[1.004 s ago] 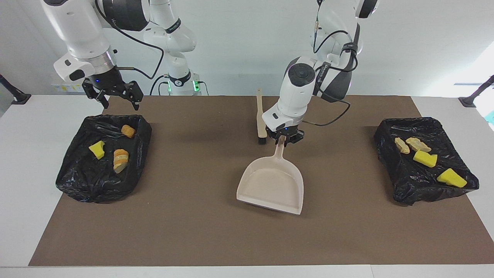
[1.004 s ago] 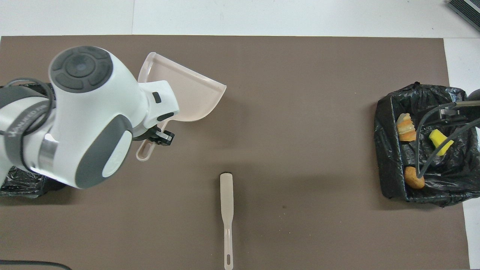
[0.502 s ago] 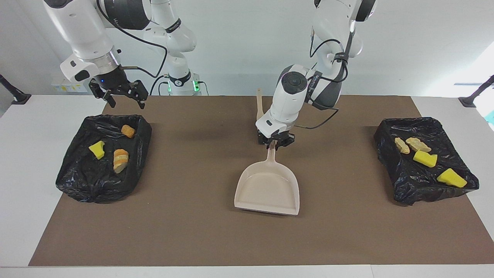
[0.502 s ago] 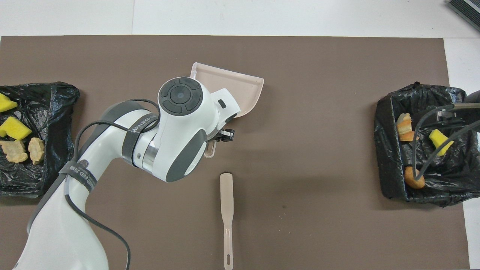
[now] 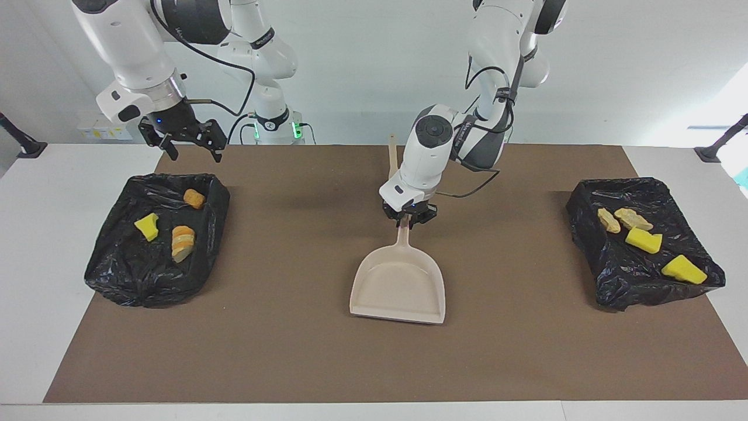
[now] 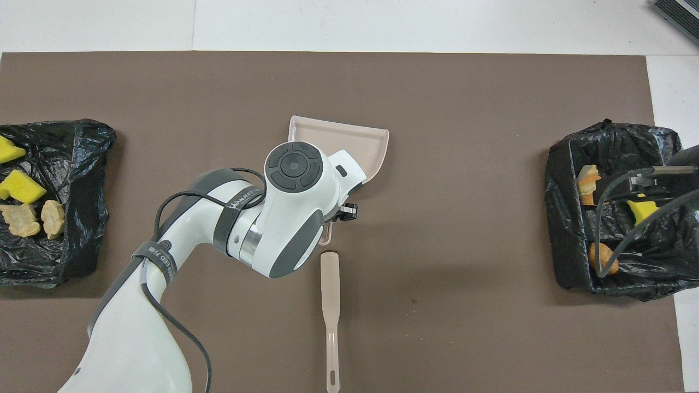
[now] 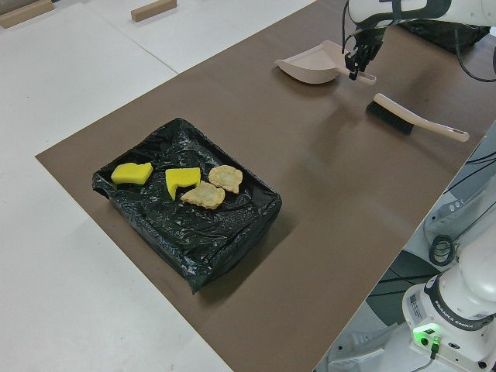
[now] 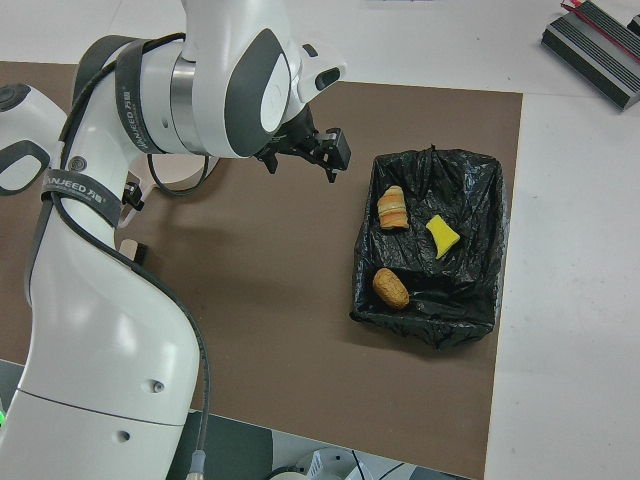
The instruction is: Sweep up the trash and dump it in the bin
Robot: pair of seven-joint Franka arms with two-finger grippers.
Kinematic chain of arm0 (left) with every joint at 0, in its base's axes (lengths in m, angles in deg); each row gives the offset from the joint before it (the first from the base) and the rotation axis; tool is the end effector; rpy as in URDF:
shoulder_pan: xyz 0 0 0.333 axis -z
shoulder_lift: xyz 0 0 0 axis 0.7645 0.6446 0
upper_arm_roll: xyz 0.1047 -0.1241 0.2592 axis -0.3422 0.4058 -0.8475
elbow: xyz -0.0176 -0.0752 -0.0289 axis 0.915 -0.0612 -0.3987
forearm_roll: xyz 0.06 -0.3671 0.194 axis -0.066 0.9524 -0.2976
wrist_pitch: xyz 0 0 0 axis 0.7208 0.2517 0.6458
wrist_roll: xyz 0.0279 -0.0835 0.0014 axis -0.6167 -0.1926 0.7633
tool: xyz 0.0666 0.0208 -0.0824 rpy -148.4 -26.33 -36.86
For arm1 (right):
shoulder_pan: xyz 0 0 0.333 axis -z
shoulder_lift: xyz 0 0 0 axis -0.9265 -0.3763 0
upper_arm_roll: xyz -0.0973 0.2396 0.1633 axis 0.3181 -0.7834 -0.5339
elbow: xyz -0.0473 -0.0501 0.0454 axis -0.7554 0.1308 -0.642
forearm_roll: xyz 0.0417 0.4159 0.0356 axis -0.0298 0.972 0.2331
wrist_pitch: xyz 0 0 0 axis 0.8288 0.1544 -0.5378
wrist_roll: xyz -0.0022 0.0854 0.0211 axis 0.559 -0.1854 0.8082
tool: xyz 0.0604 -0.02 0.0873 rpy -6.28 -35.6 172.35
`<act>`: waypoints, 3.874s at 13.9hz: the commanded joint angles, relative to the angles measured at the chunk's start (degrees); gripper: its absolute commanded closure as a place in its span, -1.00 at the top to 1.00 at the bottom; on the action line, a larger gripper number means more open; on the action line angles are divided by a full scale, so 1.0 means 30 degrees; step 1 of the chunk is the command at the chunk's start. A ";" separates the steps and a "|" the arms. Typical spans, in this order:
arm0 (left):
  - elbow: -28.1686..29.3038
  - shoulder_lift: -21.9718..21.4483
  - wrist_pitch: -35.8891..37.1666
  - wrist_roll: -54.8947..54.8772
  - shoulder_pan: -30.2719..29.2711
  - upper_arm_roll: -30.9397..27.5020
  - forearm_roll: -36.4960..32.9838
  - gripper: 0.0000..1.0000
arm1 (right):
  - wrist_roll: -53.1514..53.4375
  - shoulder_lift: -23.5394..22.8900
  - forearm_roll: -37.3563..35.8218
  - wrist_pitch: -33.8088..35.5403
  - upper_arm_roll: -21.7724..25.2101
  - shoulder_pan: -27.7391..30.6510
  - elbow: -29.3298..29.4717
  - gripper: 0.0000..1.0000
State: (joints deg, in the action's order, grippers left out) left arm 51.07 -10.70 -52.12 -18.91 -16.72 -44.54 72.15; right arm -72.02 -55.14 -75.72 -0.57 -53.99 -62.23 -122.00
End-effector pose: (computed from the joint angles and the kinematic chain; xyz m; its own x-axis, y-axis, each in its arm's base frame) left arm 0.5328 -0.4065 0.3384 0.9782 -0.2015 -0.0506 -0.1967 -0.9766 0.0866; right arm 0.5660 -0.0114 0.5910 0.9967 -0.0647 -0.0496 -0.0638 -0.9978 0.0204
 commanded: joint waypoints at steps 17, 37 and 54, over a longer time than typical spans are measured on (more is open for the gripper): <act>0.0087 -0.5420 0.5735 -0.5023 -0.8169 -0.0623 0.0126 1.00 | 0.0270 0.0221 0.0363 -0.0265 -0.0112 0.0131 -0.0226 1.00; -0.3575 -0.9522 1.3740 -0.8168 -1.0461 -0.0507 -0.1692 1.00 | 0.0270 0.0221 0.0335 -0.0265 -0.0112 0.0160 -0.0226 1.00; -0.2109 -1.0755 1.2743 -0.7317 -1.0608 -0.0593 -0.0783 1.00 | 0.0270 0.0221 0.0334 -0.0265 -0.0112 0.0131 -0.0226 1.00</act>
State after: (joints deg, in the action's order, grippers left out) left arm 42.66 -41.24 -12.71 -41.10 -48.59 -46.13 69.14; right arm -72.02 -55.14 -75.69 -0.58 -54.04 -62.25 -121.99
